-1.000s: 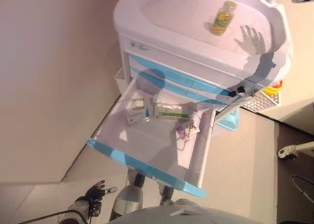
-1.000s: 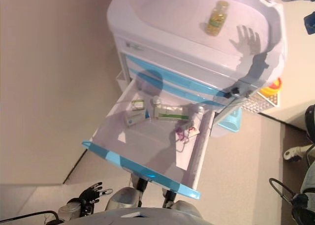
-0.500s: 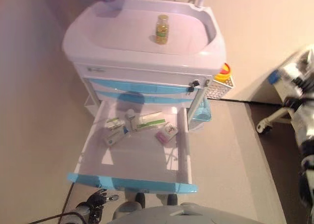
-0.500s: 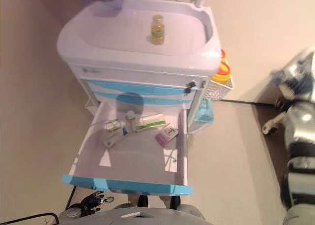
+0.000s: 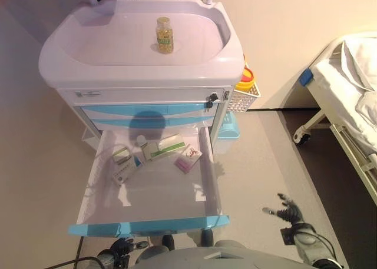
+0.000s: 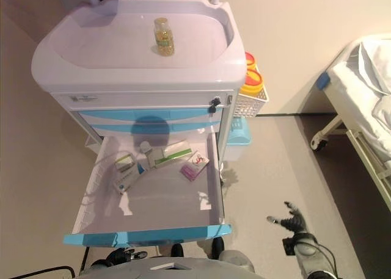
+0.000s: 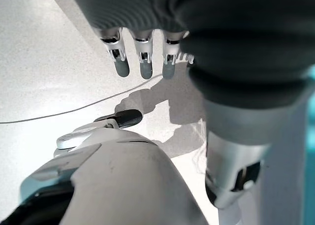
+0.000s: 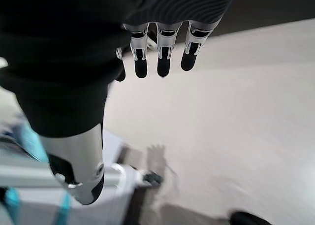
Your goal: Open the drawer and pick up the medicine
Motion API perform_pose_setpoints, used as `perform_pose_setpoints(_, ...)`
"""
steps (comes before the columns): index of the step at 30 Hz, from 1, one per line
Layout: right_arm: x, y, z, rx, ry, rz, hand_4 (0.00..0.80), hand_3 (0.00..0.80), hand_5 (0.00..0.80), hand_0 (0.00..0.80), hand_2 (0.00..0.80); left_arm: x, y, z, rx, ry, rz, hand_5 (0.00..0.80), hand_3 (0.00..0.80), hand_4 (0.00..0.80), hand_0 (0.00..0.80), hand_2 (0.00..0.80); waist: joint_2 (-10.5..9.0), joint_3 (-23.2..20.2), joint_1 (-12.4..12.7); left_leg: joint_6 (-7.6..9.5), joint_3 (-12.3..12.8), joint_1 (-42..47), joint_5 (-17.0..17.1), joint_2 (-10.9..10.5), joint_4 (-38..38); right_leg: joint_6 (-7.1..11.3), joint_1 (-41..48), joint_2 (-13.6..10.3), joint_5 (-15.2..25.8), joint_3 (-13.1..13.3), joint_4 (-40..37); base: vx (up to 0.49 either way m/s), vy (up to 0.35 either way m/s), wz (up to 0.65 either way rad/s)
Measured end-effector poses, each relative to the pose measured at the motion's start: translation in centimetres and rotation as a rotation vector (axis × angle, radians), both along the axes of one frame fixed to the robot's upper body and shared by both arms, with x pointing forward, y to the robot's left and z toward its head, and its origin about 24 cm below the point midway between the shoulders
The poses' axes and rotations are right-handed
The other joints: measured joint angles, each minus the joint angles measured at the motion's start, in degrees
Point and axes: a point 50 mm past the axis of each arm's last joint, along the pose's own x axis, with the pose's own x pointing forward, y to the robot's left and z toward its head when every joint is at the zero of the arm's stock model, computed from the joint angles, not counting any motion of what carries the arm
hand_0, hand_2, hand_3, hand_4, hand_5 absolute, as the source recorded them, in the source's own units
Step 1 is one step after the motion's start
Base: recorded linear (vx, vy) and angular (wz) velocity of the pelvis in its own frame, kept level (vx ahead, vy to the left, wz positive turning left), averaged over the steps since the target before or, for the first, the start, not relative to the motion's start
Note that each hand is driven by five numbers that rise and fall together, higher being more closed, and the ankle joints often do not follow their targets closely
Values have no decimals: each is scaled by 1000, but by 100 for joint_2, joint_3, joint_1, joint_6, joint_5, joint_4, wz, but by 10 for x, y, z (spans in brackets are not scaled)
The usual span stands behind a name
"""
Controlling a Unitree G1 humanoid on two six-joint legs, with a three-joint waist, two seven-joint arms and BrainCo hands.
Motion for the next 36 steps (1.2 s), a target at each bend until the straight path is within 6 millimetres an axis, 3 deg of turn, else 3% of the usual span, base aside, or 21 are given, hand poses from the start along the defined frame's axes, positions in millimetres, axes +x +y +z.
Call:
perform_pose_setpoints(3,-15,16,-12,43,35,-32,0,0,0,0,0,2,-1,0,-8,-26,35,0,0,0,0,0,46,35,-8,26,8,-108,38,-14,13,-3,-121,-8,4,8,40,-56,30,-1)
perform_pose_setpoints(6,-12,24,-13,52,11,-49,0,0,0,0,0,13,-7,1,-31,-80,65,0,0,0,0,0,174,174,-42,79,62,-385,112,-38,33,-25,-461,-33,24,38,186,-197,74,-5)
perform_pose_setpoints(10,30,39,0,47,-97,62,0,0,0,0,0,54,-13,11,-44,-213,100,0,0,0,0,0,281,842,-131,104,64,-882,145,-68,358,-55,-986,-88,42,27,588,-130,52,0)
perform_pose_setpoints(15,84,57,30,16,-268,244,0,0,0,0,0,107,-19,35,-23,-411,71,0,0,0,0,0,287,1577,-137,60,58,-1388,119,-68,719,-74,-1556,-115,-22,42,1081,-72,43,0)
perform_pose_setpoints(23,109,33,55,-121,-340,305,0,0,0,0,0,177,-8,96,117,-697,-104,0,0,0,0,0,290,2186,-143,87,65,-2097,68,-110,1309,-151,-2426,-211,-275,120,1976,-21,54,2)
perform_pose_setpoints(28,114,31,65,-130,-389,302,0,0,0,0,0,205,11,133,275,-792,-236,0,0,0,0,0,271,2243,-279,105,240,-2329,-119,-100,1770,-156,-2717,-205,-354,326,2354,21,109,-18)
perform_pose_setpoints(33,119,24,78,-161,-433,322,0,0,0,0,0,238,41,188,383,-872,-286,0,0,0,0,0,270,2268,-567,173,306,-2940,-414,-103,2568,-135,-3250,-171,-373,565,2788,-7,118,-23)
perform_pose_setpoints(36,114,17,79,-184,-429,328,0,0,0,0,0,258,61,233,456,-896,-305,0,0,0,0,0,269,2289,-703,227,381,-3272,-617,-84,3055,-94,-3561,-134,-401,725,3092,20,151,-27)
